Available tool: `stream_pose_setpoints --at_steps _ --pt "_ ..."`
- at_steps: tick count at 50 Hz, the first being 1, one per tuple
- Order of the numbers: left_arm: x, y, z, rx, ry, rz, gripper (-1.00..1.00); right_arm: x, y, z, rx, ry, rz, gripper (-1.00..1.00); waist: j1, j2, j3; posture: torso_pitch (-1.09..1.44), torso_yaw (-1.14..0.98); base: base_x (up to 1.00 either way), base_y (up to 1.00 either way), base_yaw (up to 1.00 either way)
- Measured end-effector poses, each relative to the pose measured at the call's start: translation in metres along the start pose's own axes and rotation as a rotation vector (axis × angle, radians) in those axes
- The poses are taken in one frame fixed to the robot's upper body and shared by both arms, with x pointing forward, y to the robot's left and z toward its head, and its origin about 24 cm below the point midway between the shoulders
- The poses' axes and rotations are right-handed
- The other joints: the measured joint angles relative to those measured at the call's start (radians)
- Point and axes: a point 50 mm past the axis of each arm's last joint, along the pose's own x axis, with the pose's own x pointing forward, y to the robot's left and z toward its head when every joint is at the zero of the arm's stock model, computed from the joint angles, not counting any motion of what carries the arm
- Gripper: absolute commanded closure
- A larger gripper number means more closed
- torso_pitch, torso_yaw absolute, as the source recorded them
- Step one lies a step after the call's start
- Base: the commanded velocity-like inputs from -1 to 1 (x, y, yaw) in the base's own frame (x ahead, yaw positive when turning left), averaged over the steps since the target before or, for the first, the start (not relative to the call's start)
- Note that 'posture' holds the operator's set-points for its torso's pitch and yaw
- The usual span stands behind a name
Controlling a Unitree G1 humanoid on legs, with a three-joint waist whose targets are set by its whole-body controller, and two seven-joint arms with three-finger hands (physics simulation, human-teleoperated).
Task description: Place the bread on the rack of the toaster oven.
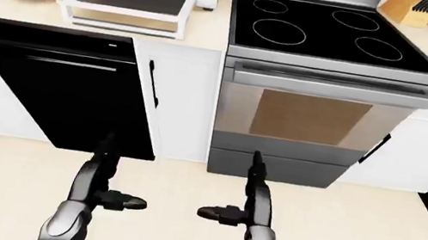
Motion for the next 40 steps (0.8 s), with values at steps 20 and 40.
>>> stream_pose_setpoints --at_steps 20,40 --pt "0.016 0.018 0.122 0.083 -0.26 0.047 -1.0 0.002 0.004 0.136 -0.095 -0.335 0.03 -1.0 0.009 -0.001 -0.068 0.0 0.0 0.0 0.0 0.0" --pt "-0.011 0.021 0.241 0.121 -0.509 0.036 -1.0 -0.025 0.0 0.259 -0.202 -0.575 0.014 -1.0 -0.01 0.056 -0.048 0.0 0.0 0.01 0.1 0.0"
